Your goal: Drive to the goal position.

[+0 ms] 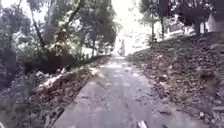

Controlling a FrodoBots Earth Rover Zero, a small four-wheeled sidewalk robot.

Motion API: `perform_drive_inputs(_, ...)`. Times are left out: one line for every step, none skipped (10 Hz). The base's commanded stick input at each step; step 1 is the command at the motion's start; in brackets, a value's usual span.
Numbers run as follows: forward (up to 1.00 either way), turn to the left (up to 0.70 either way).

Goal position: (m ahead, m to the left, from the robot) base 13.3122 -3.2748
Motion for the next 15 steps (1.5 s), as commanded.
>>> perform_drive_inputs(0.00,0.00)
perform_drive_inputs(0.00,0.00)
perform_drive_inputs(0.00,0.00)
perform_drive_inputs(0.00,0.00)
perform_drive_inputs(0.00,0.00)
perform_drive_inputs(0.00,0.00)
perform_drive_inputs(-0.21,0.00)
perform_drive_inputs(-0.34,0.00)
perform_drive_inputs(0.00,0.00)
perform_drive_inputs(0.00,0.00)
perform_drive_inputs(0.00,0.00)
perform_drive_inputs(0.00,0.00)
perform_drive_inputs(0.08,0.00)
perform_drive_inputs(0.50,0.00)
perform_drive_inputs(0.50,0.00)
